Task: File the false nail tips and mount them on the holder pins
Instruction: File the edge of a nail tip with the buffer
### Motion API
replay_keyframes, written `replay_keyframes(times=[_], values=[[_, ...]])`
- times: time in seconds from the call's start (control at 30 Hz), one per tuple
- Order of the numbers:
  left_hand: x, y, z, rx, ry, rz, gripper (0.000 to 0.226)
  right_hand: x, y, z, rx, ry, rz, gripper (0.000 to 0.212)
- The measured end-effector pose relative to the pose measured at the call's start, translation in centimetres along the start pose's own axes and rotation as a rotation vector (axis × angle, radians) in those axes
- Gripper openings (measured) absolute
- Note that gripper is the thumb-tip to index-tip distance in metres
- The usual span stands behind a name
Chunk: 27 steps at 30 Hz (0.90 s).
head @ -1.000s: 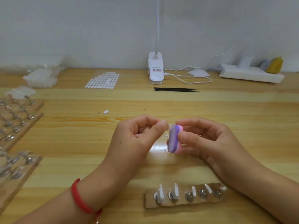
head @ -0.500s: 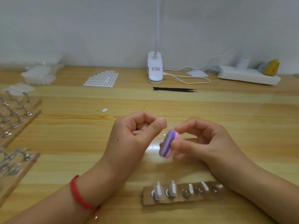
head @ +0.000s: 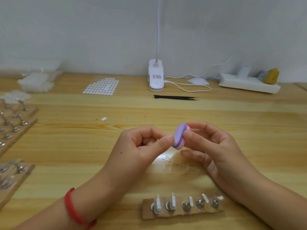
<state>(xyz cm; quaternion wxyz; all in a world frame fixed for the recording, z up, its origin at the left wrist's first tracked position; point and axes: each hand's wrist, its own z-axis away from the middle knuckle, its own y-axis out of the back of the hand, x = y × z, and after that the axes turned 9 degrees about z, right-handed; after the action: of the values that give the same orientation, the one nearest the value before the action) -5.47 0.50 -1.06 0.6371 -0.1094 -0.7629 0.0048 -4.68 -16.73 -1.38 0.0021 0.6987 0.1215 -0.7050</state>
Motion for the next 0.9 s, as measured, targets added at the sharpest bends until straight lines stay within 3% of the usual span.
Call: replay_keyframes(times=[0.23, 0.4, 0.57, 0.7, 0.77, 0.9], values=[[0.22, 0.15, -0.23, 0.079, 0.001, 0.029, 0.021, 0.21, 0.12, 0.06, -0.087, -0.023, 0.12, 0.058], [0.12, 0.07, -0.08, 0.054, 0.014, 0.02, 0.024, 0.25, 0.3, -0.26, -0.016, -0.011, -0.032, 0.036], [0.24, 0.07, -0.2, 0.053, 0.012, 0.032, 0.021, 0.24, -0.15, 0.08, -0.113, 0.0, 0.137, 0.044], [0.14, 0.04, -0.16, 0.049, 0.021, 0.022, 0.023, 0.41, 0.37, -0.23, -0.042, 0.008, -0.014, 0.05], [0.17, 0.11, -0.21, 0.069, 0.013, 0.024, 0.023, 0.38, 0.07, -0.05, -0.092, 0.002, 0.051, 0.051], [0.13, 0.08, -0.12, 0.036, 0.022, 0.01, 0.024, 0.4, 0.16, -0.15, -0.046, -0.005, 0.0, 0.039]])
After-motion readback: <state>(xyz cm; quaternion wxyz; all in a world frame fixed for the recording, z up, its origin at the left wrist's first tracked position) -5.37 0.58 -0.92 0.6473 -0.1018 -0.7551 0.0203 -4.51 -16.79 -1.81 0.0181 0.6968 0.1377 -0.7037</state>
